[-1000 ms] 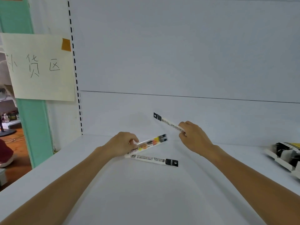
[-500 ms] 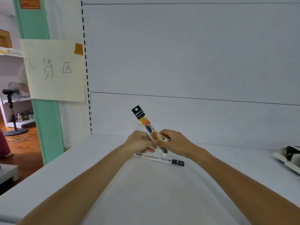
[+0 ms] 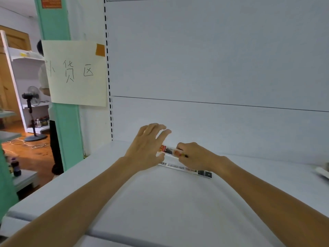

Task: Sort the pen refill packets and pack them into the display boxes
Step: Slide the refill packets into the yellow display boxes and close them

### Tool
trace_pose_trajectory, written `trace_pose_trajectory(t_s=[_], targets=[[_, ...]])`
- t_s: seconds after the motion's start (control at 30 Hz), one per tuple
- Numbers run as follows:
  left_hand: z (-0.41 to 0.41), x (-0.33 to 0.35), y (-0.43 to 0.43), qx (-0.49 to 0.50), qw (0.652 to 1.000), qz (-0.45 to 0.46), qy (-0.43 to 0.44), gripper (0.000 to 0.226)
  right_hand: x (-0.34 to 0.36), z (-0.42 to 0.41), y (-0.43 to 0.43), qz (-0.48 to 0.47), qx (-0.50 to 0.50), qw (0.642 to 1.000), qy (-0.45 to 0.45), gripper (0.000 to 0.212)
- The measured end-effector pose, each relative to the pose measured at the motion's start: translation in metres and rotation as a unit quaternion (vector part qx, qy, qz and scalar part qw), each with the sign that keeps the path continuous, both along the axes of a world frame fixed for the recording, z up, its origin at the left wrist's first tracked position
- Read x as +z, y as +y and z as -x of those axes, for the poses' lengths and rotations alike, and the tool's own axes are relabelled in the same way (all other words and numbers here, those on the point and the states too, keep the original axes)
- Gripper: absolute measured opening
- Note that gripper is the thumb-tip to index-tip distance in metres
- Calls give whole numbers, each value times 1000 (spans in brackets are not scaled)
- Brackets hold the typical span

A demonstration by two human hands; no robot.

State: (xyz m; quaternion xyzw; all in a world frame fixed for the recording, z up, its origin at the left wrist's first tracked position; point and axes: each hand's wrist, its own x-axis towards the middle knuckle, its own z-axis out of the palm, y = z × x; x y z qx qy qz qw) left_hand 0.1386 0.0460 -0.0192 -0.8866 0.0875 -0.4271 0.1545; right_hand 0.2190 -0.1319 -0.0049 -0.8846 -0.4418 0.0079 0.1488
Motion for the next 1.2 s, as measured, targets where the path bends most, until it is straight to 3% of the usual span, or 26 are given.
trace_pose_trajectory(t_s=[0.03, 0.1, 0.17, 0.27, 0.37, 0.47, 0.53, 0.63, 0.7, 0.8, 0.93, 1.0, 1.1, 1.2], targets=[[-1, 0, 0, 23, 998, -24, 45, 61, -1, 4, 3, 8, 12, 1000, -12, 10], [1, 0, -6, 55, 987, -31, 151, 48, -1, 9, 6, 5, 31, 999, -30, 4], [1, -2, -8, 72, 972, 23, 224, 27, 2, 10, 4, -14, 30, 999, -41, 20], [4, -4, 3, 108, 960, 118, 231, 19, 2, 0, -11, -10, 3, 998, -67, 56], [8, -1, 24, 151, 943, 189, 228, 14, -4, -12, -29, -19, -41, 997, 56, 77], [8, 0, 34, 158, 927, 247, 235, 17, -7, -21, -38, -31, -43, 992, 113, 51], [7, 0, 33, 155, 917, 273, 245, 18, -3, -23, -38, -17, -43, 997, 67, 28], [4, 0, 23, 158, 918, 266, 249, 26, 2, -23, -34, -15, -77, 996, -40, 21], [3, -1, 17, 144, 917, 283, 242, 32, 4, -23, -31, -52, -110, 992, -38, 20], [-1, -3, 12, 153, 921, 267, 237, 31, 6, -20, -31, -67, -122, 990, 9, 29], [-5, -2, 10, 179, 907, 282, 258, 34, 9, -14, -37, -65, -75, 993, 59, 65], [-3, -4, 7, 166, 897, 300, 279, 38, 9, -12, -38, -94, -76, 989, 84, 56], [0, -8, -1, 92, 889, 308, 326, 44, 12, -5, -34, -194, -91, 962, 171, 20], [-2, -10, -11, 4, 860, 348, 372, 37, 13, 2, -26, -260, -112, 920, 271, 22]])
